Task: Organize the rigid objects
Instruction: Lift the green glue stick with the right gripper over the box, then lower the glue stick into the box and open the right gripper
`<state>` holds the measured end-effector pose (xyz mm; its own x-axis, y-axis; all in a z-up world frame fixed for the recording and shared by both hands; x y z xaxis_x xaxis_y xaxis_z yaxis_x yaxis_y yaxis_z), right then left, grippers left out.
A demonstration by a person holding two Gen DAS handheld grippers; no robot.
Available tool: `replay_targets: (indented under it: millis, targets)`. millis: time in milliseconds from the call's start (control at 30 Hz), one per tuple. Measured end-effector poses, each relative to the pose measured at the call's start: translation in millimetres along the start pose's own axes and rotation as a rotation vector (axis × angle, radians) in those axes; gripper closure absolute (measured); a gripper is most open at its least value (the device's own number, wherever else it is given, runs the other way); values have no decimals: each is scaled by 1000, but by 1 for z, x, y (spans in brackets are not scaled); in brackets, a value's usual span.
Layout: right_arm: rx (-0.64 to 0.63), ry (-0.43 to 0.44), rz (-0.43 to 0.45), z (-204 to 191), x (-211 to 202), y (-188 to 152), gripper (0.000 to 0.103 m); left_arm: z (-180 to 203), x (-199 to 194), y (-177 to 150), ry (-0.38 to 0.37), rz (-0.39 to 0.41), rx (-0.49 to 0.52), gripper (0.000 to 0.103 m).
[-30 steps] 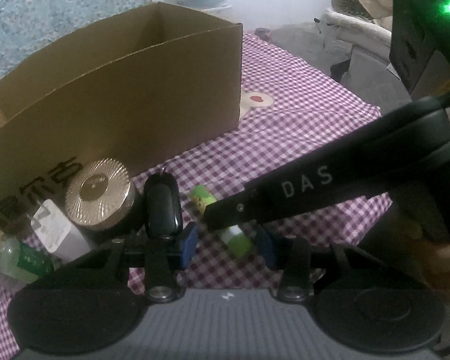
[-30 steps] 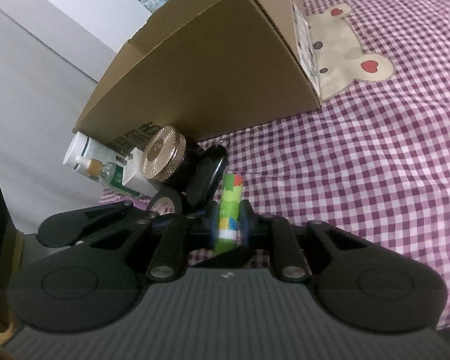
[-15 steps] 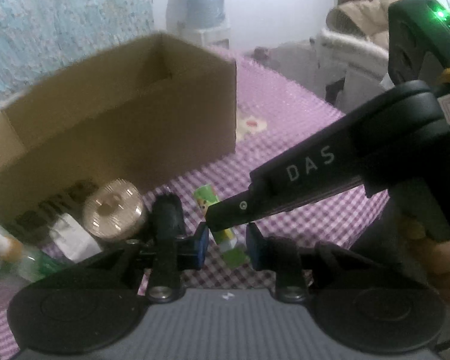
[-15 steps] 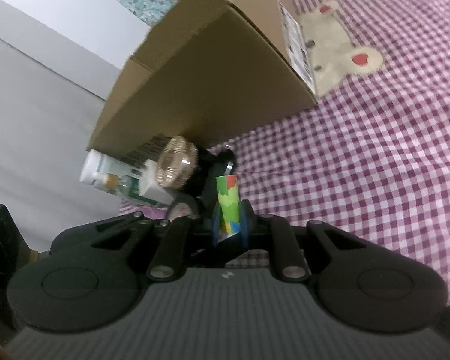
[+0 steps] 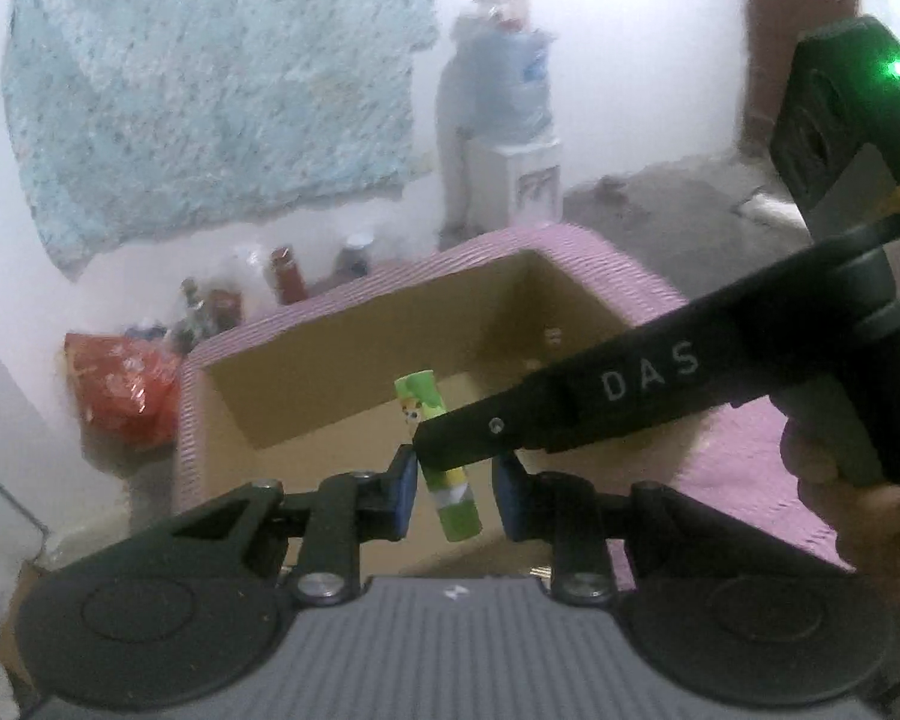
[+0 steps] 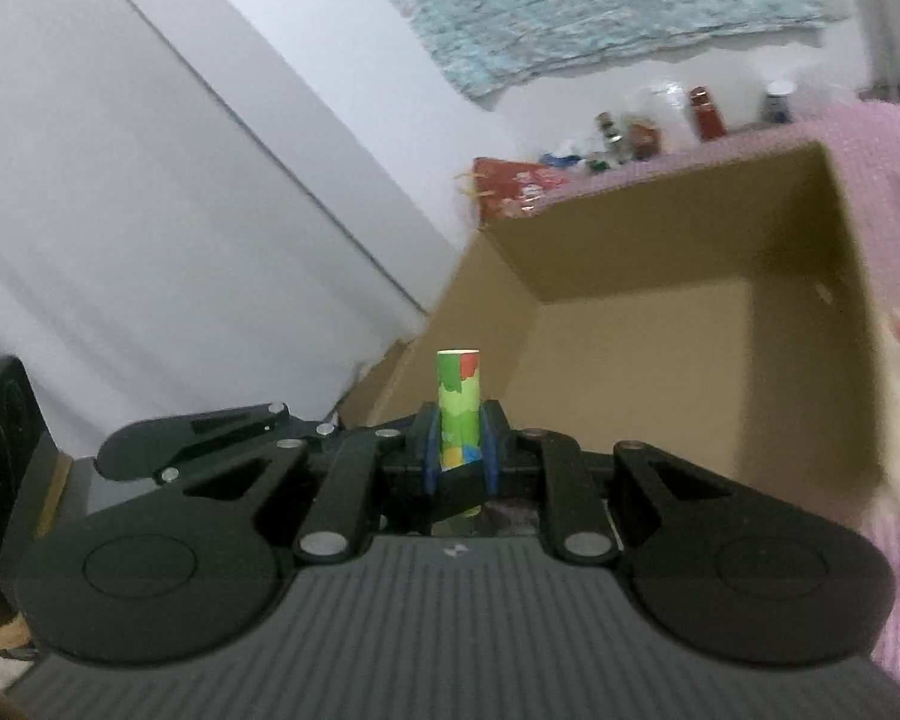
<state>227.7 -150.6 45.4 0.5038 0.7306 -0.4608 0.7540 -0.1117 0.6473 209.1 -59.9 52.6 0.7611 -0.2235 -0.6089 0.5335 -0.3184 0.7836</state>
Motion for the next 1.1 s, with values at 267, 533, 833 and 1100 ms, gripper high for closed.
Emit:
replay_targets:
  millis: [267,533,833,1100]
  targets:
    - [130,-23,-189,31,122,55,89,-76,85,14,10,-206,-74,75]
    - [271,-23,-238,64,180,57,85,-94,115,15,72,-209,-63,65]
    - [322,-20,-224,73,149,54,80,-100,88,21,27,-152,-143,52]
    - [206,-62,-357,51,128,32,80,-124,14,23,51,-8,-261,39]
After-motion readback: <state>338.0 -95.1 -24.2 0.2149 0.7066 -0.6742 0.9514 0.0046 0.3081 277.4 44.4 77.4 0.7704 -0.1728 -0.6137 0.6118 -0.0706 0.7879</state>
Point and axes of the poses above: each gripper's, at about its wrist camera, not at the fingertips, and x roughly the way its jaws point, z to its right, y to its top, the point moved 6 cm from there along x, roughly the way its jaws point, and after that the axes turned 6 degrees about z, right-handed, at the moved point
